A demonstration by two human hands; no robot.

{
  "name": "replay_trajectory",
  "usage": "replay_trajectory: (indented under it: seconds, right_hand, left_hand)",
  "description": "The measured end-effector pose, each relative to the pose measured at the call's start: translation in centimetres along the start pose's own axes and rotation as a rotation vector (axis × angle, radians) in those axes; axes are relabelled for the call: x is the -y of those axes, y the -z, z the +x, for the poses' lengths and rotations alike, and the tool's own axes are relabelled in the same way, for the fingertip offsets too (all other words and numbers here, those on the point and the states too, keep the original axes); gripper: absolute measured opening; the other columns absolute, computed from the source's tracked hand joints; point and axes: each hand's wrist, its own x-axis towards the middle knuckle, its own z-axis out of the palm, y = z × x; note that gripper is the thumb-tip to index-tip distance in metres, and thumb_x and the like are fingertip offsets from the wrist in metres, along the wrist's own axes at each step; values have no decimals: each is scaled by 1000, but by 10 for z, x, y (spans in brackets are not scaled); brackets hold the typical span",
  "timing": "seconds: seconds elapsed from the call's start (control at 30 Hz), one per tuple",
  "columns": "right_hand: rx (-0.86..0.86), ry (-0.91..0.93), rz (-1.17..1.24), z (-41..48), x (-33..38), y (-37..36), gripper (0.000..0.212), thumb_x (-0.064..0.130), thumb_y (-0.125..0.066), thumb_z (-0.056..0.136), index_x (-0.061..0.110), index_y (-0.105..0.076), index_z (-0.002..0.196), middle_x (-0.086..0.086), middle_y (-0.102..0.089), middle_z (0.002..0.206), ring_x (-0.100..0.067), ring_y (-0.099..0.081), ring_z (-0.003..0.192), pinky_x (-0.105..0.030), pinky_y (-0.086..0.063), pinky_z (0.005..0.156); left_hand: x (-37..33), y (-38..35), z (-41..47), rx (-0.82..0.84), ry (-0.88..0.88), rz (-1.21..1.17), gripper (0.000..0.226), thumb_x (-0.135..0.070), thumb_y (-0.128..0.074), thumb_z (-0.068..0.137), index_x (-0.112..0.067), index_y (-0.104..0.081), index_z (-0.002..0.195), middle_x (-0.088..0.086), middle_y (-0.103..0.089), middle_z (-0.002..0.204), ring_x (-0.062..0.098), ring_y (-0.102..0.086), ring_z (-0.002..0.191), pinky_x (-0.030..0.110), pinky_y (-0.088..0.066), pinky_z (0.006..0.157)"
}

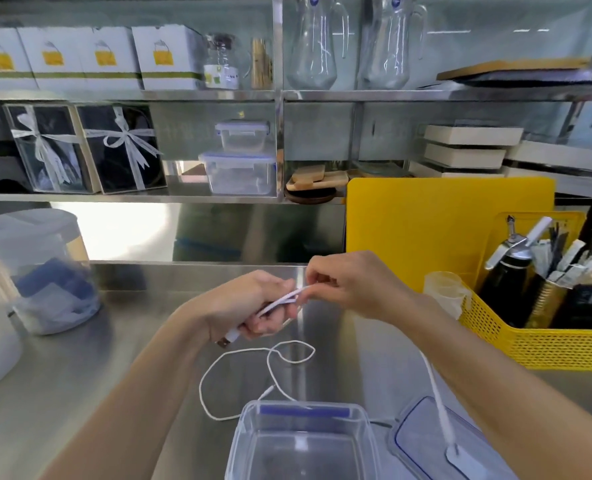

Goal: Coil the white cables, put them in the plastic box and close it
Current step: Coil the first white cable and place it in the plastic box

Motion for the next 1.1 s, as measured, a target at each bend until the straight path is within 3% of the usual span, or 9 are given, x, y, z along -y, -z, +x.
replay_trajectory:
  seconds: [0.1, 0.2, 0.33, 0.4, 0.47, 0.53, 0.7, 0.87, 1.1]
  right_hand:
    - [122, -196, 136, -5, -16, 5, 12, 27, -60, 86, 18, -68, 86, 3, -66, 77, -11, -52, 68, -35, -46, 62]
    - [282, -289, 334, -11, -21, 0, 19, 13, -56, 89, 16, -68, 104, 6, -64, 83, -6, -55, 73, -25, -45, 68]
    - [334, -341, 256, -14, -18, -15, 25, 18, -44, 96, 16, -60, 115, -2, -67, 105, -6, -52, 84, -21, -39, 73]
    - [244, -364, 582, -15, -12, -17, 26, 19, -45, 95, 17, -58, 117, 2, -65, 110, 4, -56, 90, -10, -42, 79]
    - [190, -381, 953, -16, -5, -20, 30, 23, -45, 95, 19, -53, 123, 3, -64, 113, -1, -60, 101, -18, -48, 90]
    - [137, -445, 1051, -16, 3, -28, 29, 27, -45, 94, 19, -53, 121, -3, -66, 102, -12, -66, 89, -29, -54, 82]
    - [-92, -636, 1006, -8, 13, -42, 16, 19, -46, 95, 12, -56, 85, -7, -59, 67, -14, -57, 47, -30, -51, 49]
    - [-90, -656, 877, -6, 15, -48, 22, 22, -43, 96, 23, -49, 75, -7, -57, 66, -11, -50, 39, -21, -41, 40]
    - [178, -493, 441, -5, 8, -35, 28, 21, -42, 96, 19, -50, 70, -2, -55, 67, -16, -50, 60, -30, -42, 58]
  left_hand:
    - [7, 24, -8, 149, 7, -217, 42, -44, -52, 85, -12, -57, 59, -1, -35, 31, 7, -18, 28, 20, -13, 37]
    - [12, 33, -9, 265, -71, -460, 39, -45, -70, 74, -15, -53, 55, -7, -25, 32, 8, -13, 30, 16, -17, 35]
    - [13, 22, 5, 136, -80, -575, 39, -39, -62, 78, -18, -45, 50, -10, -30, 30, 2, -22, 26, 14, -19, 32]
    - [11, 15, 10, 46, -67, -609, 39, -37, -50, 83, -18, -42, 50, -9, -28, 30, 2, -22, 26, 13, -20, 31]
    - [9, 11, 14, -6, -74, -650, 38, -35, -45, 84, -18, -41, 50, -9, -27, 30, 2, -21, 25, 12, -21, 30]
    - [7, 7, 15, -3, -69, -687, 39, -35, -44, 85, -17, -41, 50, -8, -27, 30, 3, -22, 25, 12, -21, 30]
    - [5, -7, 23, -199, -8, -740, 46, -34, -37, 98, -11, -48, 60, -6, -28, 37, 6, -21, 29, 17, -23, 31]
    - [14, -13, 30, -487, -149, -325, 35, -40, -46, 94, -8, -53, 80, -3, -31, 55, 7, -28, 42, 24, -32, 44]
    - [6, -2, 18, -144, 45, -21, 38, -36, -38, 98, -9, -57, 78, 2, -49, 58, 13, -46, 49, 28, -51, 59]
